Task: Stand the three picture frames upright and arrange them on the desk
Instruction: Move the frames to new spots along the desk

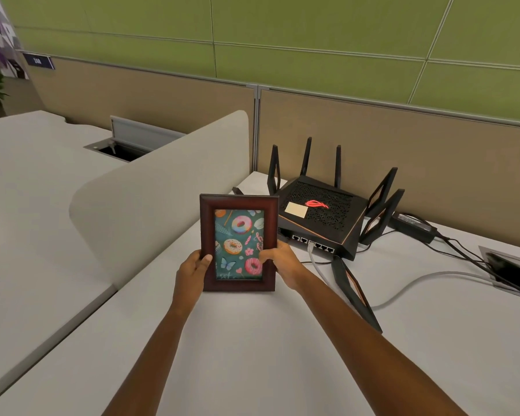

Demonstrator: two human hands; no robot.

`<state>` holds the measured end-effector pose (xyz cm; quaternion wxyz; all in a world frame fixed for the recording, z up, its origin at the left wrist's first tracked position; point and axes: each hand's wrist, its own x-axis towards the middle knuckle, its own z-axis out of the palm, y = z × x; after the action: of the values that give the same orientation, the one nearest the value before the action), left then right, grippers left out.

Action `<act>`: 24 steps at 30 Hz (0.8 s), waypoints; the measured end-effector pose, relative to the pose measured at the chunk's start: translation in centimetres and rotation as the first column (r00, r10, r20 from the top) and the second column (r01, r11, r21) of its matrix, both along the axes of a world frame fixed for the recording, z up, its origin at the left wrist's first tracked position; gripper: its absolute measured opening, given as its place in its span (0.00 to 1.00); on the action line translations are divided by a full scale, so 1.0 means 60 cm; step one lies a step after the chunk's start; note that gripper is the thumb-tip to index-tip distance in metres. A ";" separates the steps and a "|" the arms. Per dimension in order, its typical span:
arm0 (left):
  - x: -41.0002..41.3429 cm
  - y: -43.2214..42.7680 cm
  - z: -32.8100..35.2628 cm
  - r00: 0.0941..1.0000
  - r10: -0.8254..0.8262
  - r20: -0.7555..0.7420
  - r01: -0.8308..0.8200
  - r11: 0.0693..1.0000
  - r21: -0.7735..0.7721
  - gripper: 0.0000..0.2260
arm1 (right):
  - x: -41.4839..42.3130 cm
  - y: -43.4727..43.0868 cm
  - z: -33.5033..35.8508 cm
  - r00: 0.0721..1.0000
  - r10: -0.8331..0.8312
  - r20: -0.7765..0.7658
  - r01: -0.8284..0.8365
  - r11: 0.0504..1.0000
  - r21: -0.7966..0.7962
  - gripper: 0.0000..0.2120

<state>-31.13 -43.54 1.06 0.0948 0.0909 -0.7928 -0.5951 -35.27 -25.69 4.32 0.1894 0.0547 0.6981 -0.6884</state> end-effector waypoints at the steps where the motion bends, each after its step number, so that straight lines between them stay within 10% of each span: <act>1: 0.001 0.000 0.000 1.000 -0.001 0.000 0.001 1.000 -0.006 0.12 | -0.001 -0.001 -0.002 1.000 0.002 0.003 -0.002 1.000 0.001 0.19; 12: 0.023 0.018 -0.015 0.997 0.071 -0.012 -0.072 0.986 -0.151 0.18 | 0.025 0.015 -0.017 0.995 0.031 -0.099 -0.026 0.999 0.046 0.33; 17: 0.069 0.039 -0.029 0.959 0.157 -0.235 -0.252 0.853 -0.457 0.22 | 0.087 0.050 -0.049 0.982 -0.005 -0.190 0.071 0.937 0.342 0.35; 24: 0.128 0.104 -0.027 0.946 -0.200 -0.255 -0.024 0.740 -0.672 0.21 | 0.186 0.101 -0.095 0.906 0.271 -0.326 0.052 0.691 0.721 0.25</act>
<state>-23.42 -37.31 -0.59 0.2157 -0.0816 -0.9311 -0.2827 -24.11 -19.65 -1.35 0.0451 -0.0637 0.9352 -0.3455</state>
